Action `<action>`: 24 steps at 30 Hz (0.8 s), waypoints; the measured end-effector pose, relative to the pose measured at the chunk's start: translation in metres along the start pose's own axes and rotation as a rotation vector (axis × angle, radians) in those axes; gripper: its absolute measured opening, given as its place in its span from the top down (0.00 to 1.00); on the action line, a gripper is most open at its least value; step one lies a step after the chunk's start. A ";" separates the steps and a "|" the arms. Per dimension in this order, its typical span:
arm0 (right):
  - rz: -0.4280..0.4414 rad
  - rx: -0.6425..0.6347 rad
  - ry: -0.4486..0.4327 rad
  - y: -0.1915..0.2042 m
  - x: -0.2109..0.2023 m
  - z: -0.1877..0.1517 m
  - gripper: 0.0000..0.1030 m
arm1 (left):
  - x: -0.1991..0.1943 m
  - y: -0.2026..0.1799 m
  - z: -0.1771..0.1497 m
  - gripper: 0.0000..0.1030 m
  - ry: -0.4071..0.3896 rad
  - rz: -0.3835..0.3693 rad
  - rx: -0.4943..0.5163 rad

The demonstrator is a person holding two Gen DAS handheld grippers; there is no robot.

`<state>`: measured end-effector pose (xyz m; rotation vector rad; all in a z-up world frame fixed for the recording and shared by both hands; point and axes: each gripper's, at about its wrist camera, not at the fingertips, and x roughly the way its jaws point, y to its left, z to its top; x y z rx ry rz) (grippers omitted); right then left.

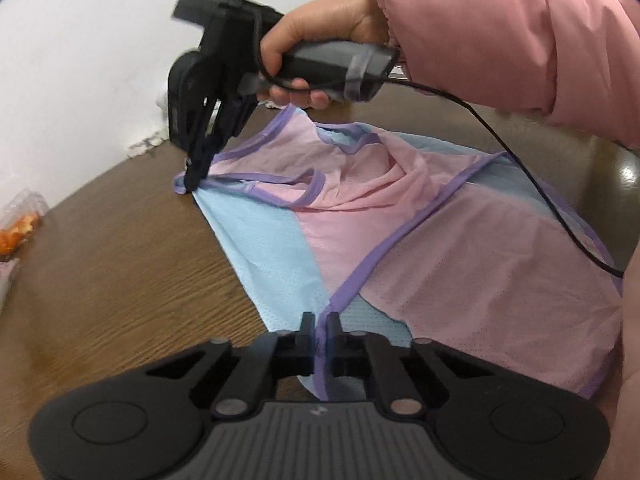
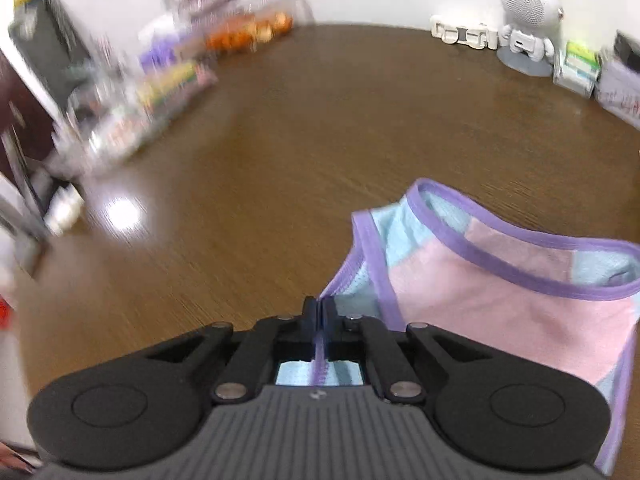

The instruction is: Fold clothes

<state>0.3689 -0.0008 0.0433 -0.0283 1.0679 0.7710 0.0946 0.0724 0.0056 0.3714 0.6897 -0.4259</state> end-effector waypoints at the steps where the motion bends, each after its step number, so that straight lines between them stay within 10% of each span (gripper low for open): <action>1: 0.039 0.032 -0.023 -0.005 -0.004 0.004 0.98 | -0.002 0.001 0.000 0.97 -0.006 0.006 -0.015; 6: 0.211 0.184 -0.133 -0.028 -0.009 0.013 0.98 | -0.011 0.005 -0.006 0.97 -0.018 0.039 -0.073; 11: 0.201 0.183 -0.074 -0.027 0.016 0.008 0.94 | -0.008 0.007 -0.012 0.96 -0.001 0.042 -0.120; 15: 0.149 0.089 -0.074 -0.017 0.002 0.000 0.63 | -0.009 0.012 -0.012 0.94 -0.003 0.040 -0.133; 17: 0.135 0.034 -0.034 -0.013 -0.002 -0.007 0.63 | -0.009 0.012 -0.012 0.92 -0.002 0.042 -0.131; 20: 0.110 -0.035 0.032 -0.007 0.001 -0.017 0.66 | -0.009 0.012 -0.012 0.92 -0.002 0.039 -0.127; 22: 0.085 -0.074 0.066 -0.003 0.007 -0.023 0.97 | -0.010 0.012 -0.013 0.94 -0.002 0.039 -0.127; 24: 0.094 -0.066 0.056 0.000 0.011 -0.019 0.98 | -0.009 0.012 -0.013 0.94 0.000 0.039 -0.124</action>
